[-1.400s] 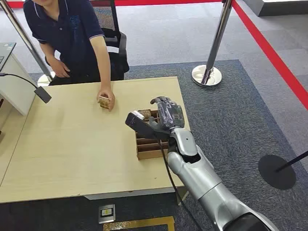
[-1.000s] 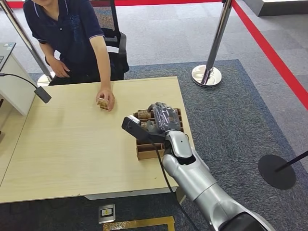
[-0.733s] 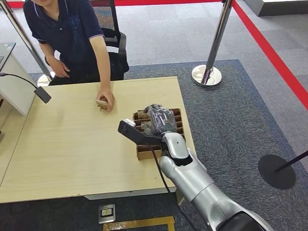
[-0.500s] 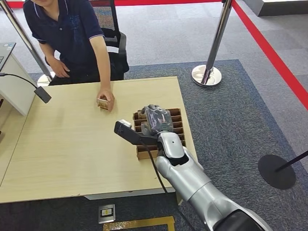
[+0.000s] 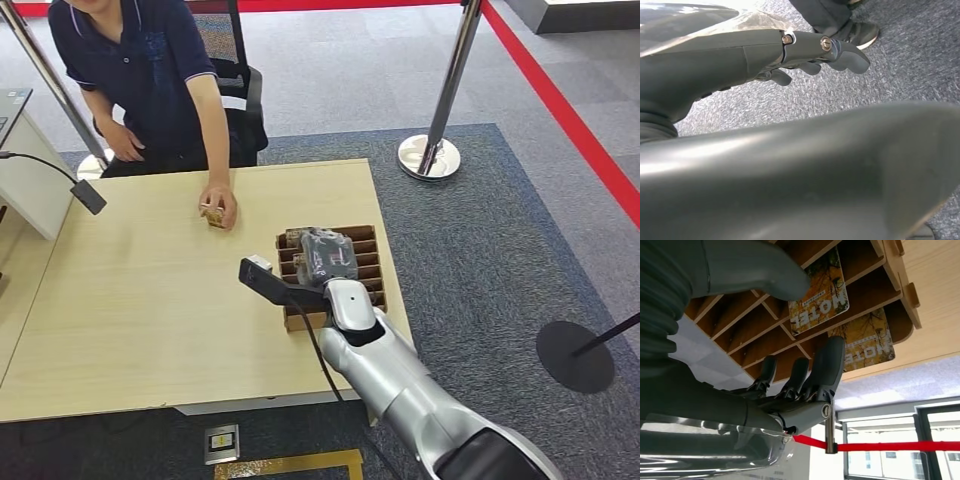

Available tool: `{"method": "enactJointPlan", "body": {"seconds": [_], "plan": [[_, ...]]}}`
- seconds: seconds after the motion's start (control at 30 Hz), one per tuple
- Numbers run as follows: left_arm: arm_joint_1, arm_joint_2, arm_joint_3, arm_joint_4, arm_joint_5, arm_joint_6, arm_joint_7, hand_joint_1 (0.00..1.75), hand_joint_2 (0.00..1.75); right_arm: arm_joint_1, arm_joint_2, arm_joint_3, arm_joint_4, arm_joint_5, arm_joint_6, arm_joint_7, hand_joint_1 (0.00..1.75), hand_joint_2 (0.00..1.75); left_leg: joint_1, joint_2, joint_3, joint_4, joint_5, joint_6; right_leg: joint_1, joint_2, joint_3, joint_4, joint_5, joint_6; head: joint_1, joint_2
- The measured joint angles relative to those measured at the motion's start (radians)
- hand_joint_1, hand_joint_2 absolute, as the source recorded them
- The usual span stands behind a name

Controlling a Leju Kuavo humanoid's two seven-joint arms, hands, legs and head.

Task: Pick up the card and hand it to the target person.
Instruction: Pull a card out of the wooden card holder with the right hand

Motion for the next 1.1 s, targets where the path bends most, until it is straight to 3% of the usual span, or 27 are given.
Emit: {"method": "enactJointPlan", "body": {"seconds": [0.33,1.1], "plan": [[0.0,0.0,0.0,0.0,-0.001,-0.001,0.0,0.0,0.0,-0.025,0.014,-0.001,0.083,0.015,-0.032,0.005,0.87,1.75,0.0,0.0,0.0,0.0,0.0,0.0,0.0,0.0,0.0,0.0,0.0,0.0,0.0,0.0],[0.0,0.0,0.001,0.0,-0.001,-0.004,0.001,0.0,0.0,-0.04,0.025,-0.005,0.133,0.024,-0.063,-0.007,0.81,1.75,0.0,0.0,0.0,0.0,0.0,0.0,0.0,0.0,0.0,0.0,0.0,0.0,0.0,0.0]]}}
